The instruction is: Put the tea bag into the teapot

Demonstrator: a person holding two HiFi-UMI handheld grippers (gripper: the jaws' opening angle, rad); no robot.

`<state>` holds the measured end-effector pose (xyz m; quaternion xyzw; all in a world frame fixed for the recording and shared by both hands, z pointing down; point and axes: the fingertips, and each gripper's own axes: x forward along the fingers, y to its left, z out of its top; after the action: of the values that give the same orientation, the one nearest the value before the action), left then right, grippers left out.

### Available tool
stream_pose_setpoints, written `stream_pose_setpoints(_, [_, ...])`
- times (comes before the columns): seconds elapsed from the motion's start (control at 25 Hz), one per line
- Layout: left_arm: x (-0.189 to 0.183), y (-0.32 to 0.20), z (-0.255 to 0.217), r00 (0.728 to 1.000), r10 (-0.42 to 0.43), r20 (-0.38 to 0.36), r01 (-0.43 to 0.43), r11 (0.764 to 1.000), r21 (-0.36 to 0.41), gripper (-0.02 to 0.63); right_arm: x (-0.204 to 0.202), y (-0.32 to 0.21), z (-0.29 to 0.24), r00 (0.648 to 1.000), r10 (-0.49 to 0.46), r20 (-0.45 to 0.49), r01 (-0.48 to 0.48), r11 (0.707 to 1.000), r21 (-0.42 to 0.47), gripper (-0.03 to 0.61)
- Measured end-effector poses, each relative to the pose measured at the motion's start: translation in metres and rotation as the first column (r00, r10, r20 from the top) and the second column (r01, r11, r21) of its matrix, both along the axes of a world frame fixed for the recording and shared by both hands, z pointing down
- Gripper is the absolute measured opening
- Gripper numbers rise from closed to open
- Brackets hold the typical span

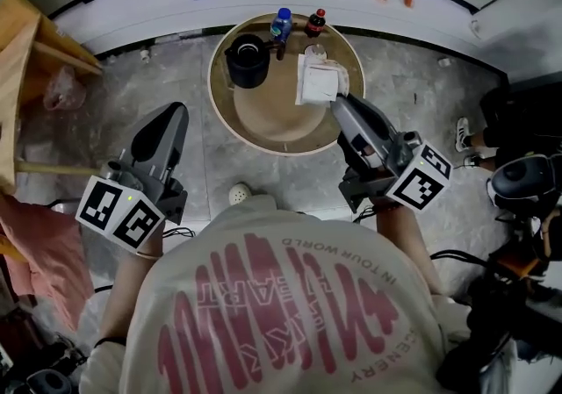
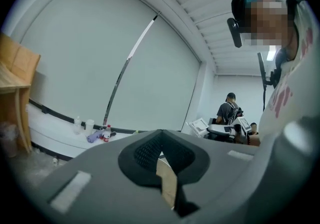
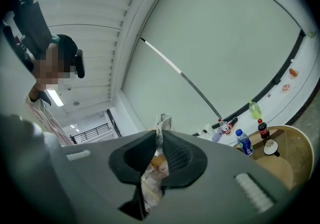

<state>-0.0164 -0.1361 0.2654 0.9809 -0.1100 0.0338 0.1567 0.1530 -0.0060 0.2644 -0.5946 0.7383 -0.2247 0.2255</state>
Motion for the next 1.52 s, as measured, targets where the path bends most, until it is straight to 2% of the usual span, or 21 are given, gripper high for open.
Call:
stream_pose_setpoints(0.36, [0.008,-0.050,0.026,0.999,0.042,0.028,-0.042,0.999,-0.010,0.015,-0.005,-0.064,0.023,0.999,0.052,-0.016,-0.053,0.996,-0.069,0.044])
stream_pose_setpoints(0.56, [0.012,-0.060,0.040,0.999,0.029,0.014,-0.029,0.999,-0.019,0.014,-0.006,-0.081,0.043,0.999,0.043,-0.020,-0.045,0.990,-0.130,0.044])
stream_pose_setpoints(0.72, [0.006,-0.062,0.060,1.000,0.005,-0.002,-0.005,0.998,-0.066,0.014,0.001,-0.092,0.066,1.000,0.029,-0.001,-0.029,0.984,-0.178,0.044])
stream_pose_setpoints(0.84, [0.003,-0.075,0.073,0.998,-0.060,0.023,0.062,0.995,-0.078,0.014,0.011,-0.108,0.084,1.000,-0.010,0.011,0.013,0.976,-0.218,0.044])
stream_pose_setpoints(1.04, [0.003,-0.094,0.092,0.983,-0.142,0.120,0.146,0.989,-0.022,0.014,0.024,-0.138,0.112,0.996,-0.082,0.026,0.086,0.958,-0.273,0.044])
stream_pose_setpoints(1.36, [0.016,-0.103,0.117,0.956,-0.204,0.211,0.207,0.978,0.007,0.014,0.058,-0.187,0.150,0.976,-0.210,-0.057,0.177,0.921,-0.348,0.044])
stream_pose_setpoints(1.44, [0.017,-0.103,0.123,0.949,-0.213,0.232,0.217,0.976,0.008,0.014,0.062,-0.197,0.164,0.963,-0.249,-0.106,0.192,0.904,-0.382,0.044])
stream_pose_setpoints(1.52, [0.016,-0.104,0.128,0.941,-0.237,0.243,0.247,0.969,-0.008,0.014,0.063,-0.206,0.181,0.934,-0.312,-0.171,0.216,0.879,-0.425,0.044])
